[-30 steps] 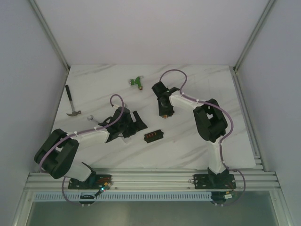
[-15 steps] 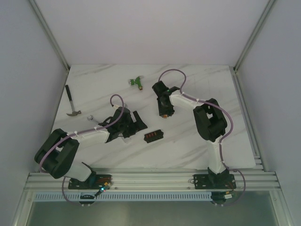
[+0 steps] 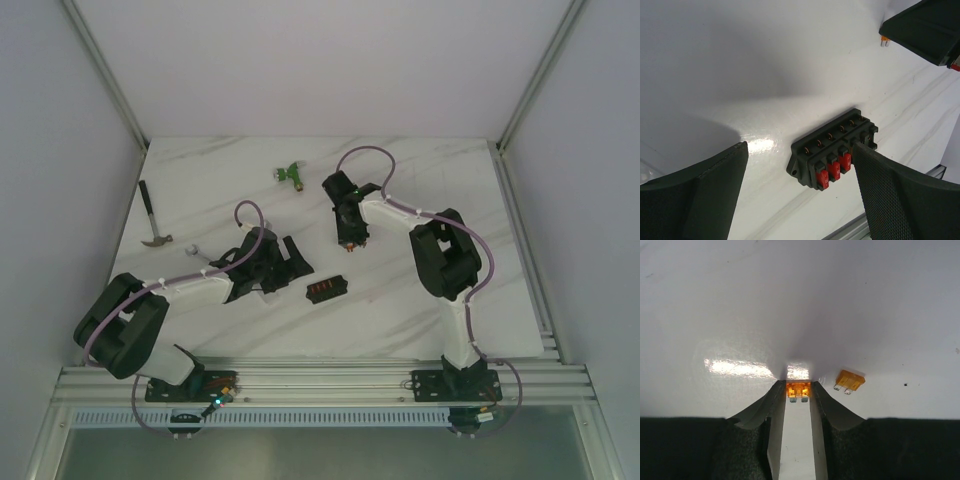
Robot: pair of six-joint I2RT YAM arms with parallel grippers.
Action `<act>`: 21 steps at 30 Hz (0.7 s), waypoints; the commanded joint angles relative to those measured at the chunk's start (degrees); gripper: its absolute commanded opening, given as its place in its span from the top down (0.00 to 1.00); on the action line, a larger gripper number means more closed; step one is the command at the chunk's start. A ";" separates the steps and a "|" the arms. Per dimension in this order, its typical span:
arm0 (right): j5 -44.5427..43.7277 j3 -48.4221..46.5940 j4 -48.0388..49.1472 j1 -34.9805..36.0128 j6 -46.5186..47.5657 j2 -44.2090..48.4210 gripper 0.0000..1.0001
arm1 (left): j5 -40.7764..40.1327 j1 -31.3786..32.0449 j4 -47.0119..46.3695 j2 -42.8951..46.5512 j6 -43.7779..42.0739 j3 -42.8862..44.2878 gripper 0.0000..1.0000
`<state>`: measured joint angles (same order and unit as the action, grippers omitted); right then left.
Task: Snap on the fuse box
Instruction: Pick up the fuse from the center of the board.
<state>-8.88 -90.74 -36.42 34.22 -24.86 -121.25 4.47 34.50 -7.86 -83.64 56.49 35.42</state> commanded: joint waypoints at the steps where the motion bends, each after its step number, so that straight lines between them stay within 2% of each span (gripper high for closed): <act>1: -0.55 2.12 -0.61 -0.14 -0.03 -2.00 0.73 | 0.94 0.12 -1.03 -0.63 -0.09 0.75 0.07; 12: 5.94 10.10 10.02 -0.16 -4.13 13.31 0.75 | -0.69 1.81 -15.57 -0.32 -4.72 1.02 0.14; 16: 7.28 13.27 13.66 -0.18 -6.30 17.96 0.75 | -1.66 2.75 -24.20 -2.41 -6.63 0.56 0.18; 21: 10.20 16.75 17.71 -0.16 -8.83 22.44 0.75 | -4.03 5.00 -30.46 -5.25 -9.55 1.46 0.24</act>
<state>-1.63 -76.88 -23.16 34.17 -30.57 -101.54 3.27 37.89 -29.80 -86.65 50.76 35.42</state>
